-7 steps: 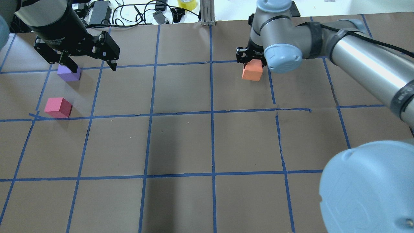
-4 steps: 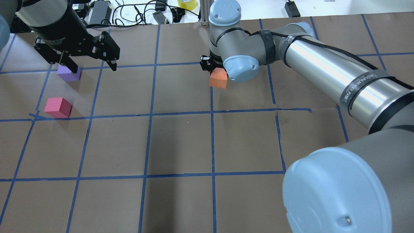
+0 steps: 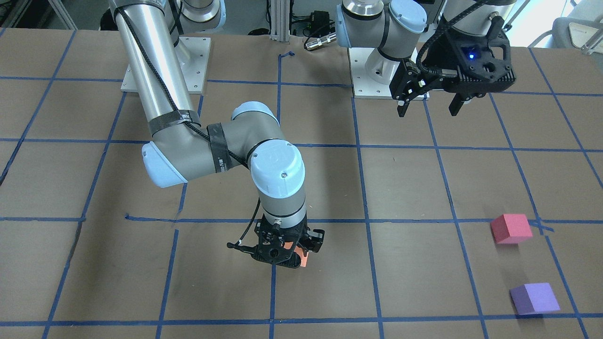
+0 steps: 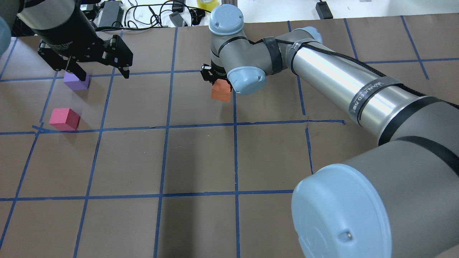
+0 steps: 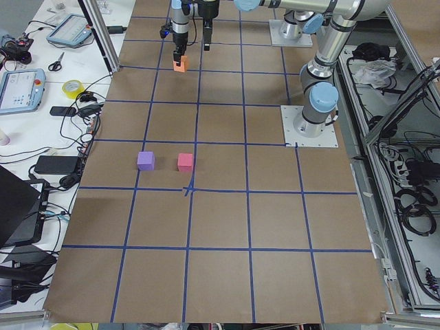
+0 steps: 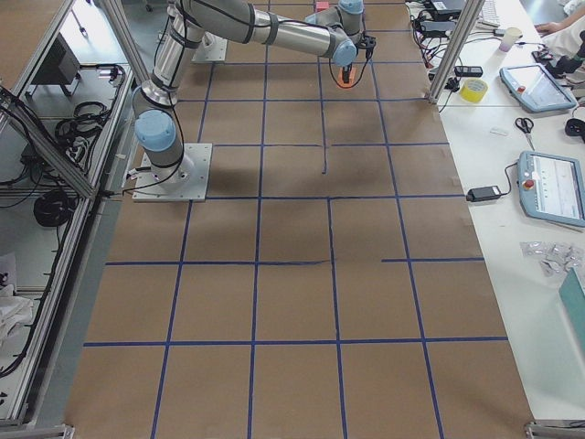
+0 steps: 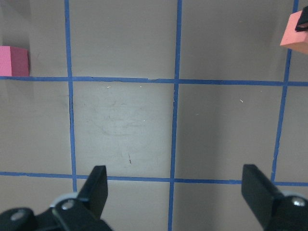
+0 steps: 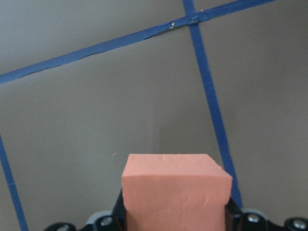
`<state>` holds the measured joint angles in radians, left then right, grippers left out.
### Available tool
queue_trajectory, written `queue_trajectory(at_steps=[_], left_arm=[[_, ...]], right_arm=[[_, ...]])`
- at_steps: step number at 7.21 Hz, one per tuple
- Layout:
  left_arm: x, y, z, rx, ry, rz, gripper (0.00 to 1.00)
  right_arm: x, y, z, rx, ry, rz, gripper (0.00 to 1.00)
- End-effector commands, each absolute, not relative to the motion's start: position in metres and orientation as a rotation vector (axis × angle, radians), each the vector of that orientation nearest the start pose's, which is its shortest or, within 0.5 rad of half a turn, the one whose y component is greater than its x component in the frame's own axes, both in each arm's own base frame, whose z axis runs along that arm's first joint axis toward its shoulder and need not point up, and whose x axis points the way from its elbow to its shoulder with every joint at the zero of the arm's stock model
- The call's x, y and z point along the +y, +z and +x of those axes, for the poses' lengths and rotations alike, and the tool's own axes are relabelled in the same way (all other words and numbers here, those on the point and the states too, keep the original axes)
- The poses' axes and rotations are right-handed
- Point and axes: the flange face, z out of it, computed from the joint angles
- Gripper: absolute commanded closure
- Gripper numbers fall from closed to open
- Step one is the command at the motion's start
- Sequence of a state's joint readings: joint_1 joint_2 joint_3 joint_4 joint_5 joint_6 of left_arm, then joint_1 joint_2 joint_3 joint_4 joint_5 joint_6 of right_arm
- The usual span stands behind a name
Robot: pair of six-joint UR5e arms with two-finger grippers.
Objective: Arrange blocks in a line
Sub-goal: 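Carry the orange cube with the right gripper toward the left arm's side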
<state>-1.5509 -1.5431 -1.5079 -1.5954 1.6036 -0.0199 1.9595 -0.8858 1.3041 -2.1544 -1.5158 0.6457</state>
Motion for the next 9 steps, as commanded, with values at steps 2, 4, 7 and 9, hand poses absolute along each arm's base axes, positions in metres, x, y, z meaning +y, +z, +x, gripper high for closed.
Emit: queue_trajectory(at_steps=[2, 4, 7, 9], left_arm=[[-0.487, 0.532, -0.120, 3.107, -0.107, -0.064, 0.00], [-0.486, 0.532, -0.120, 3.105, -0.107, -0.064, 0.00], [-0.486, 0.532, -0.120, 3.105, -0.107, -0.064, 0.00], [-0.486, 0.532, -0.120, 3.105, -0.107, -0.064, 0.00]], right_arm=[[-0.635, 0.232, 0.481, 2.956, -0.192, 0.363, 0.93], [-0.632, 0.235, 0.500, 2.922, -0.181, 0.305, 0.91], [-0.623, 0.222, 0.515, 2.920, -0.162, 0.276, 0.76], [-0.617, 0.218, 0.528, 2.899, -0.179, 0.248, 0.44]])
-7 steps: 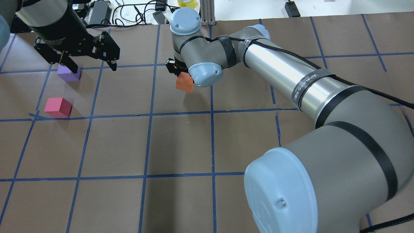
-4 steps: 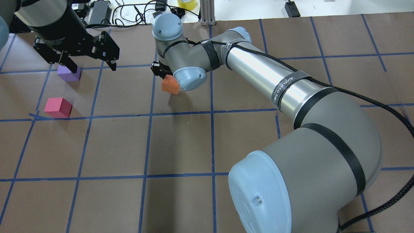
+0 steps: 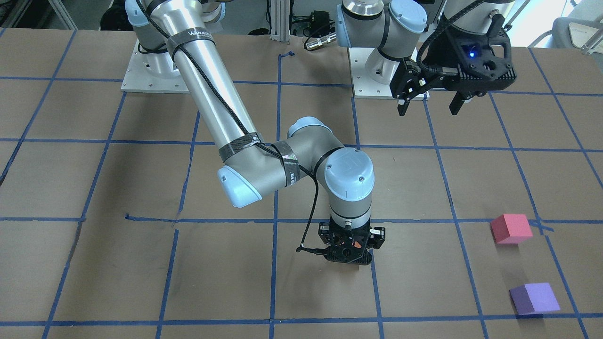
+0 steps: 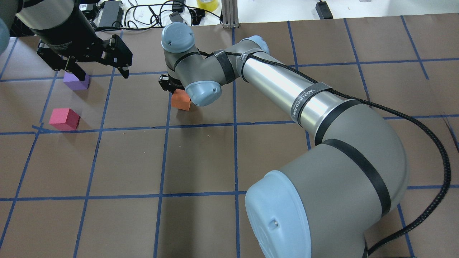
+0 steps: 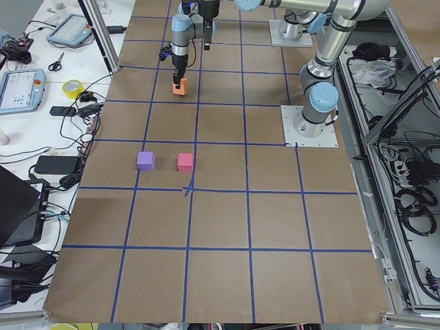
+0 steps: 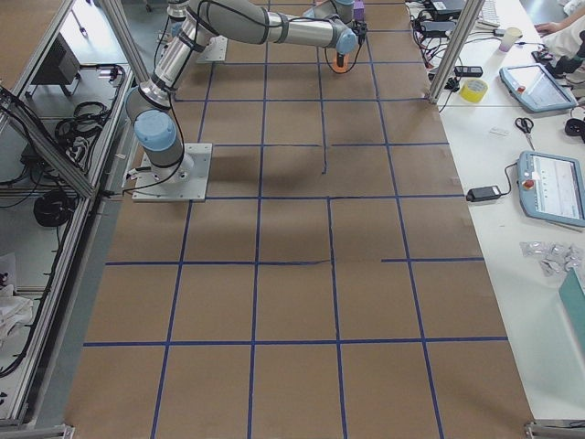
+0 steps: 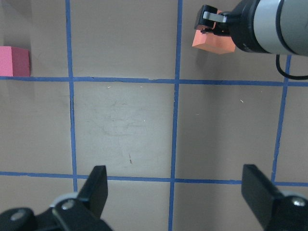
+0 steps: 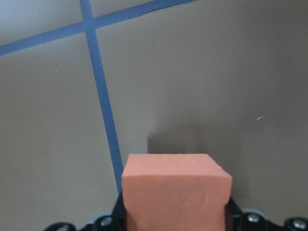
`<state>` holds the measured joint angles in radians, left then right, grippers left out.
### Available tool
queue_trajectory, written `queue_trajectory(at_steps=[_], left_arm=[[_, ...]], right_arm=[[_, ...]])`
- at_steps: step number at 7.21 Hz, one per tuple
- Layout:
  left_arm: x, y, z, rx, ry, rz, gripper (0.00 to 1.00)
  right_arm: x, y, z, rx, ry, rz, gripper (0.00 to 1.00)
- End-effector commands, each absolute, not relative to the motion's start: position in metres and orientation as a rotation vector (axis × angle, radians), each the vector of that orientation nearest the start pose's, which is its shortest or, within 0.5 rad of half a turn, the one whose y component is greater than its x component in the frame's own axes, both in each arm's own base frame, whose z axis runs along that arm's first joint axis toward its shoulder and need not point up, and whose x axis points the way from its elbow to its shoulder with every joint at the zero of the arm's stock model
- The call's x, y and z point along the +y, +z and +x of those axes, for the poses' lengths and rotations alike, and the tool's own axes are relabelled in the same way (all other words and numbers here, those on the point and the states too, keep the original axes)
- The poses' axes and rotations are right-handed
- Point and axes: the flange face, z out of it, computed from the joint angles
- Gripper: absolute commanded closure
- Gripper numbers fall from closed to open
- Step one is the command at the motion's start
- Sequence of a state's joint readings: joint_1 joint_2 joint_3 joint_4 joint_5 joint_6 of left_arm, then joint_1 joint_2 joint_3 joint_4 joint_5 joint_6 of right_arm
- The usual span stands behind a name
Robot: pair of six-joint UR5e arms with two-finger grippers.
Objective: Arrange blocks in a line
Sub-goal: 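Carry the orange cube with the right gripper toward the left arm's side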
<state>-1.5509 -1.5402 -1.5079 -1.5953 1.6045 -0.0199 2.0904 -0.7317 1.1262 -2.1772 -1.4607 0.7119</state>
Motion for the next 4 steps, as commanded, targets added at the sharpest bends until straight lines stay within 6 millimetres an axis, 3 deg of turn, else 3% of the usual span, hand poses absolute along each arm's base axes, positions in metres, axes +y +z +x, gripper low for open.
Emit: queue_trajectory(at_steps=[1, 2, 4], left_arm=[[-0.4863, 0.5315, -0.1203, 3.105, -0.107, -0.064, 0.00], [-0.4863, 0.5315, -0.1203, 3.105, -0.107, -0.064, 0.00], [-0.4863, 0.5315, -0.1203, 3.105, -0.107, -0.064, 0.00]], right_arm=[[-0.6157, 0.2139, 0.5304, 2.897, -0.182, 0.243, 0.16], [-0.6159, 0.2177, 0.5322, 2.884, -0.201, 0.243, 0.00], [-0.6157, 0.2182, 0.5322, 2.873, -0.214, 0.249, 0.00]])
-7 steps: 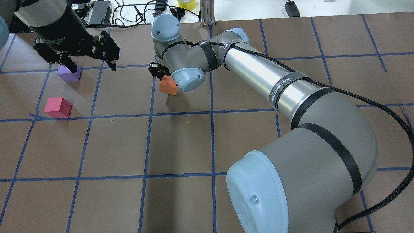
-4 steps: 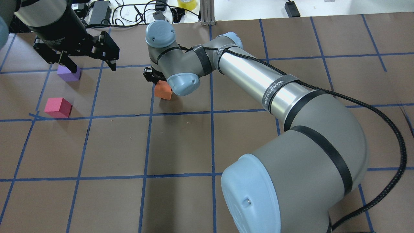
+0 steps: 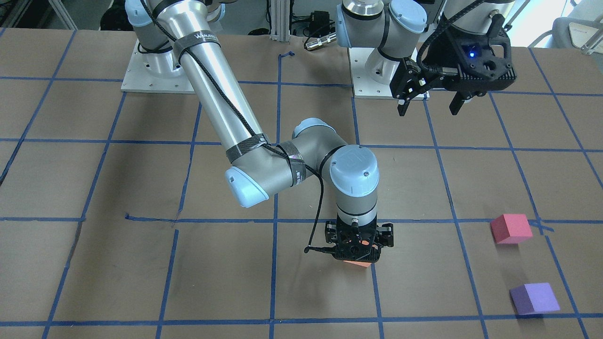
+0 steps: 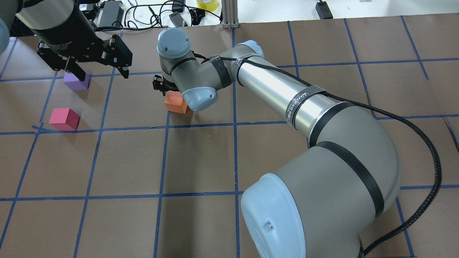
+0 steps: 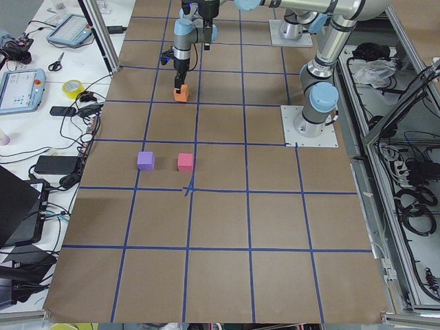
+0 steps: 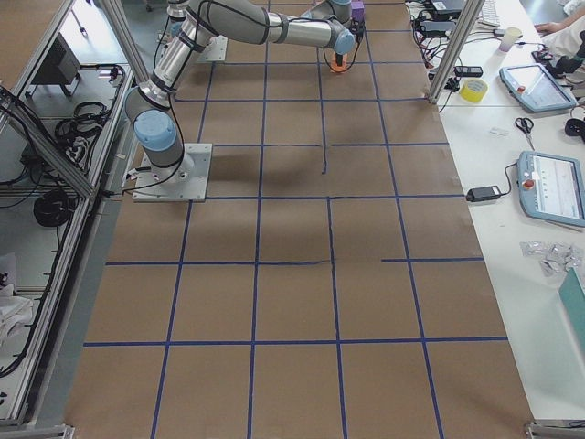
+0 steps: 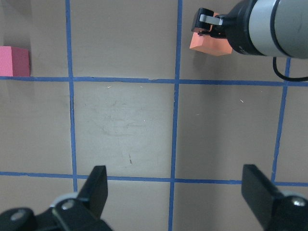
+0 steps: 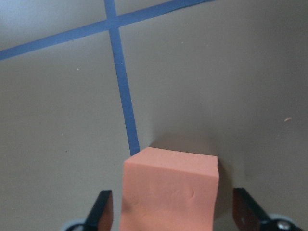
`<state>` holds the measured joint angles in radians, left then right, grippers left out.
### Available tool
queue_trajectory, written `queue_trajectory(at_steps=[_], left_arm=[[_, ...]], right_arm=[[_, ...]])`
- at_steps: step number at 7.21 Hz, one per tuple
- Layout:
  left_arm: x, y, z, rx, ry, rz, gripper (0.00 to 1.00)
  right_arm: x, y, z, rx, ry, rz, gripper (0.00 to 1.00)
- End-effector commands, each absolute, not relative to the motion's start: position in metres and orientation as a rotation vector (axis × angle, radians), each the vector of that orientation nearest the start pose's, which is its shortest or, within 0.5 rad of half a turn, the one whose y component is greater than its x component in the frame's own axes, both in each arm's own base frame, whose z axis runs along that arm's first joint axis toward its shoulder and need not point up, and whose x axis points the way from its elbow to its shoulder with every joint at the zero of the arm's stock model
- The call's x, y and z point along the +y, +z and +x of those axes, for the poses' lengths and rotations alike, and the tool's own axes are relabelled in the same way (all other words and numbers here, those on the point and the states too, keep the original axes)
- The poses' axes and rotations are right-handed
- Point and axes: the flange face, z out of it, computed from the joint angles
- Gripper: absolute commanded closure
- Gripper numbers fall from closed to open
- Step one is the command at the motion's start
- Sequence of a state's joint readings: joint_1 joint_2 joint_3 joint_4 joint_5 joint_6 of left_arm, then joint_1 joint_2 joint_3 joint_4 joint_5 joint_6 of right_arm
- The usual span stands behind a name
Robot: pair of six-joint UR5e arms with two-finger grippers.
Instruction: Arrange blocks in a line
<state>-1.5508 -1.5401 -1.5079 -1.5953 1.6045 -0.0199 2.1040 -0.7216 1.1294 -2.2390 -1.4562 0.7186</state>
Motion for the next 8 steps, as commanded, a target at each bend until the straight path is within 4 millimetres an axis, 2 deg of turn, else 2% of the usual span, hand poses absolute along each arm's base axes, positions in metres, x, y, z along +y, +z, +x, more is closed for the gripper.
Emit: queue_trajectory(at_steps=[1, 2, 3, 5, 6, 7, 8], left_arm=[[-0.486, 0.532, -0.120, 3.105, -0.107, -0.064, 0.00], [-0.486, 0.532, -0.120, 3.105, -0.107, -0.064, 0.00], [-0.486, 0.532, -0.120, 3.105, -0.107, -0.064, 0.00], [-0.486, 0.532, -0.120, 3.105, -0.107, -0.064, 0.00], [-0.486, 0.532, -0.120, 3.105, -0.107, -0.064, 0.00], [-0.486, 0.532, -0.120, 3.105, -0.107, -0.064, 0.00], [-0.486, 0.532, -0.120, 3.105, -0.107, -0.061, 0.00]], right_arm=[[-0.615, 0.223, 0.532, 2.871, -0.218, 0.249, 0.00], [-0.617, 0.239, 0.526, 2.870, -0.233, 0.249, 0.00], [-0.623, 0.257, 0.507, 2.891, -0.216, 0.246, 0.00], [-0.638, 0.315, 0.439, 2.960, -0.149, 0.118, 0.00], [-0.644, 0.331, 0.405, 2.985, -0.157, -0.008, 0.00], [-0.650, 0.329, 0.358, 3.004, -0.110, -0.111, 0.00], [-0.645, 0.347, 0.314, 3.020, -0.123, -0.114, 0.00]])
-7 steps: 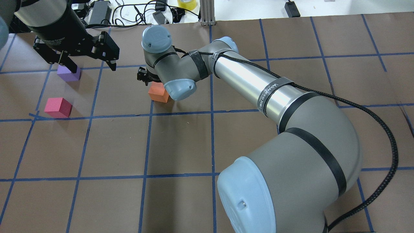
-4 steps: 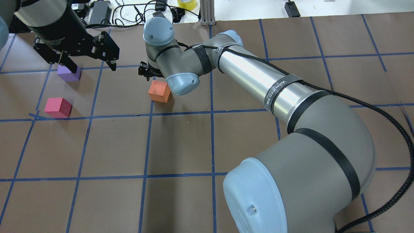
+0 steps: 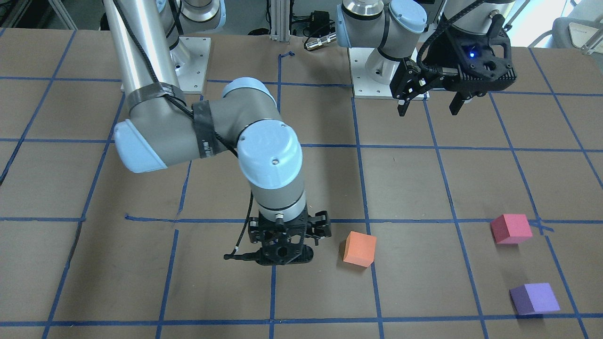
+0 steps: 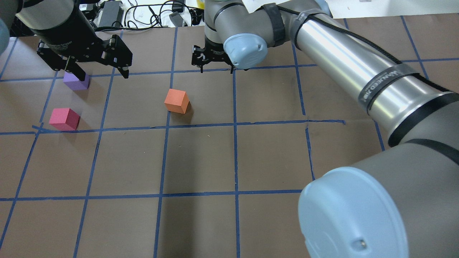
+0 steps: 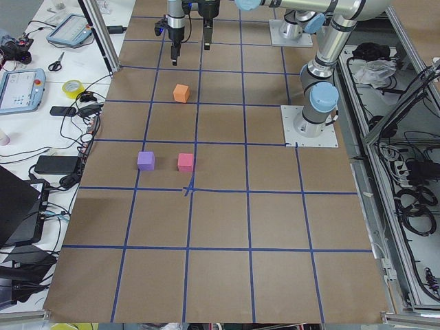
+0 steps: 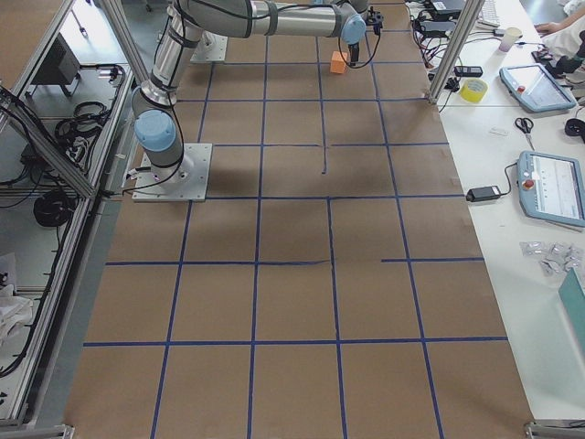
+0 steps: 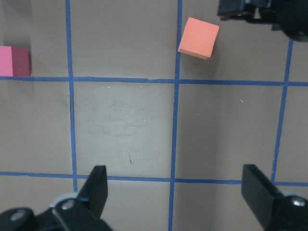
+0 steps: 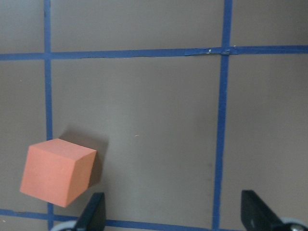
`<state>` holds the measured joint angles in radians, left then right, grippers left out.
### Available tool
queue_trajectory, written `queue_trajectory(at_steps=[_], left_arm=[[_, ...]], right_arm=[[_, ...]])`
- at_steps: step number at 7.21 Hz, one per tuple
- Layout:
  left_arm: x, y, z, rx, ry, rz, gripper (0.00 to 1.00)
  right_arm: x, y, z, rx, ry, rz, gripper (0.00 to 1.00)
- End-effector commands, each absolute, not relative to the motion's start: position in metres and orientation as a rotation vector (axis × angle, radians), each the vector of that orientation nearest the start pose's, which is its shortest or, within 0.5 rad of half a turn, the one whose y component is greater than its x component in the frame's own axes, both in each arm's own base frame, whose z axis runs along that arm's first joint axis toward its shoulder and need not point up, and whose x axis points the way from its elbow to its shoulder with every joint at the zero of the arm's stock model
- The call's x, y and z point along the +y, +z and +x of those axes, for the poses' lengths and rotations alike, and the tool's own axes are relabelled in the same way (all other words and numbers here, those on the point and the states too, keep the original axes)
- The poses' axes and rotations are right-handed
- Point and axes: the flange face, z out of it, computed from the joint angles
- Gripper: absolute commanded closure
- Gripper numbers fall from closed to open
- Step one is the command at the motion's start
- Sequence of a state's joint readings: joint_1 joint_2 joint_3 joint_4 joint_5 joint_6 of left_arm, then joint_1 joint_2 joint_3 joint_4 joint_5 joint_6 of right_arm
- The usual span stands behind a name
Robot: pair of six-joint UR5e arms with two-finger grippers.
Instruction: Arrange blocks in a line
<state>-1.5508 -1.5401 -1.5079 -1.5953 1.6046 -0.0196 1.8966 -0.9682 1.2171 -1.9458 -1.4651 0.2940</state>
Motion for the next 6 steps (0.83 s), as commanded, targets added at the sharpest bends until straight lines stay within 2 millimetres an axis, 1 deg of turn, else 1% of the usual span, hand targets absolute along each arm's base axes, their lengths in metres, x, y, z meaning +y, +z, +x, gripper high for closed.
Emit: queue_trajectory(at_steps=[1, 2, 3, 4, 5, 6], left_arm=[[-0.486, 0.532, -0.120, 3.105, -0.107, -0.061, 0.00], [-0.486, 0.532, -0.120, 3.105, -0.107, -0.059, 0.00], [-0.488, 0.529, -0.120, 3.106, -0.100, -0.061, 0.00], [-0.491, 0.527, -0.120, 3.106, -0.093, -0.063, 0.00], [-0.500, 0.520, -0.119, 3.106, -0.095, -0.068, 0.00], [-0.525, 0.497, -0.123, 3.107, -0.126, -0.057, 0.00]], right_arm=[[-0.627, 0.369, 0.268, 3.032, -0.077, -0.158, 0.00], [-0.610, 0.395, 0.211, 3.052, -0.036, -0.224, 0.00], [-0.593, 0.414, 0.153, 3.075, 0.041, -0.287, 0.00], [-0.578, 0.445, 0.121, 3.091, -0.011, -0.276, 0.00], [-0.556, 0.458, 0.112, 3.100, 0.039, -0.257, 0.00], [-0.534, 0.483, 0.113, 3.113, 0.028, -0.258, 0.00]])
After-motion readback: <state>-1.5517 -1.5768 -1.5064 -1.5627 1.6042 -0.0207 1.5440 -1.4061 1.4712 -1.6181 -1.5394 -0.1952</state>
